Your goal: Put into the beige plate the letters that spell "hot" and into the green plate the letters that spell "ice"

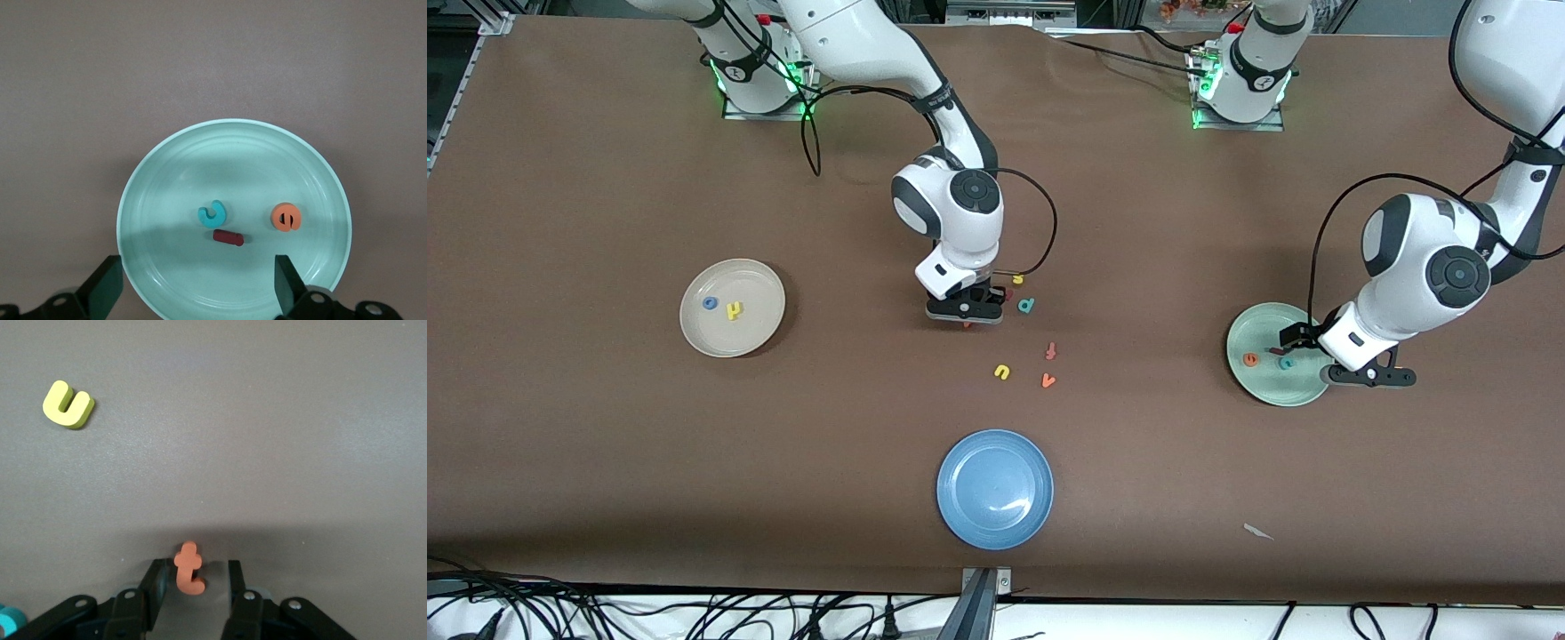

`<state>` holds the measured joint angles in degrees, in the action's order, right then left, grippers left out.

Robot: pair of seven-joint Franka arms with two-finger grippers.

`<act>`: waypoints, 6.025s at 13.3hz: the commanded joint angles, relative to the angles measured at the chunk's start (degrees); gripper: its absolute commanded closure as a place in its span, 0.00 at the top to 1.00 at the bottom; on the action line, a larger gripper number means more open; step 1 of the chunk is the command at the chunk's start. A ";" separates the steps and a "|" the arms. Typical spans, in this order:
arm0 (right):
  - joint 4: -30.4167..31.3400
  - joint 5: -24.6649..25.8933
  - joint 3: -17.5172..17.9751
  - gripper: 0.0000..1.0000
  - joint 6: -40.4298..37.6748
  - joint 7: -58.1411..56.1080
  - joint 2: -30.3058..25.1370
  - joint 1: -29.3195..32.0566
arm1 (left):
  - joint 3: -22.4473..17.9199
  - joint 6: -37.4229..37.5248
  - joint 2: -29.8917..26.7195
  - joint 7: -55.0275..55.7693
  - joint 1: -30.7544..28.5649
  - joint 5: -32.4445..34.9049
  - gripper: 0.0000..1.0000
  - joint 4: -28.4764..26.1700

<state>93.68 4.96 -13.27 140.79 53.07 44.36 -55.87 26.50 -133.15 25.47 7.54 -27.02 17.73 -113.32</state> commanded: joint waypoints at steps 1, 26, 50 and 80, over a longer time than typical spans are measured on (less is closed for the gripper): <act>-0.51 0.40 0.09 0.46 0.71 -0.42 0.64 0.15 | 0.49 0.08 0.63 -1.39 -0.57 -0.68 1.00 1.08; 1.23 -5.89 -0.96 0.16 -8.41 -14.17 -10.32 4.79 | 0.49 0.17 0.63 -4.29 -1.98 -0.77 1.00 1.08; 25.06 -29.13 -24.70 0.14 -14.93 -73.20 -12.99 13.69 | 3.47 27.30 -4.73 -3.59 -1.89 -5.60 1.00 12.84; -11.35 -5.93 8.79 0.99 -49.66 -46.14 -29.23 53.15 | -24.83 43.59 -25.91 -8.50 25.18 -17.65 1.00 18.39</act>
<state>79.44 -2.65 -8.27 90.72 3.52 17.55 -5.30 2.23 -90.02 -0.01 1.82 -1.55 1.04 -94.81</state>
